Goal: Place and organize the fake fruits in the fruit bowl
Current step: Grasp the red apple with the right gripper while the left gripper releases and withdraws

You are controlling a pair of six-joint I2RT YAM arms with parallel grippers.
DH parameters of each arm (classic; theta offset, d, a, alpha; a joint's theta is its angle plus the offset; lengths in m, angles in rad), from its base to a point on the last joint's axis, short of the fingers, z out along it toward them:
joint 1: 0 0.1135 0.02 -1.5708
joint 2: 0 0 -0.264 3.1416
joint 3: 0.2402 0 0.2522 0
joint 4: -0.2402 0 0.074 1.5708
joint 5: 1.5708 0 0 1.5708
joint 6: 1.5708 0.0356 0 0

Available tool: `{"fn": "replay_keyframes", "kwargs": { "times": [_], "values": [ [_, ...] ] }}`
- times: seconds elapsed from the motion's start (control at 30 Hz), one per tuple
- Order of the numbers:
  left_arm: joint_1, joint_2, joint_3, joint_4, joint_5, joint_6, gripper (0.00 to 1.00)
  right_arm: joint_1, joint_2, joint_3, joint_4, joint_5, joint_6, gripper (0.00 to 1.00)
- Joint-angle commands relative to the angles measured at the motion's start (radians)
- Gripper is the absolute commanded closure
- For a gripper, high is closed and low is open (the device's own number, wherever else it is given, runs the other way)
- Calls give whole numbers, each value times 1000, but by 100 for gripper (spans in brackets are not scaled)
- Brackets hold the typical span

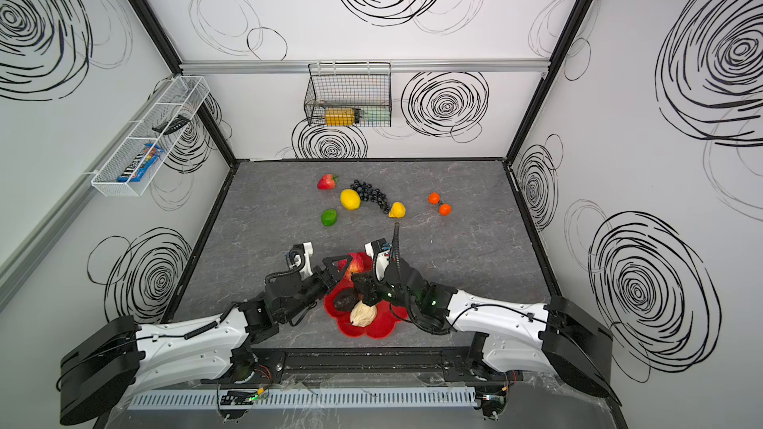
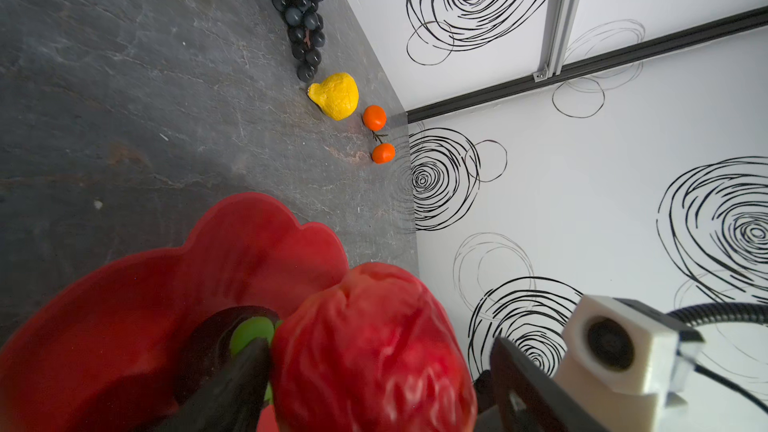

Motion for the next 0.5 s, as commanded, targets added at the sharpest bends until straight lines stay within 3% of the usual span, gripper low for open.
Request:
{"fn": "replay_keyframes", "kwargs": {
  "times": [0.0,0.27,0.47],
  "values": [
    [-2,-39,19,12,-20,34,7,-1,-29,56,-65,25,-14,94],
    [23,-188,24,-161,-102,155,1,-23,-150,87,-272,49,-65,94],
    [115,-345,5,-307,-141,283,1,-46,-295,61,-428,61,-93,92]
  ]
}}
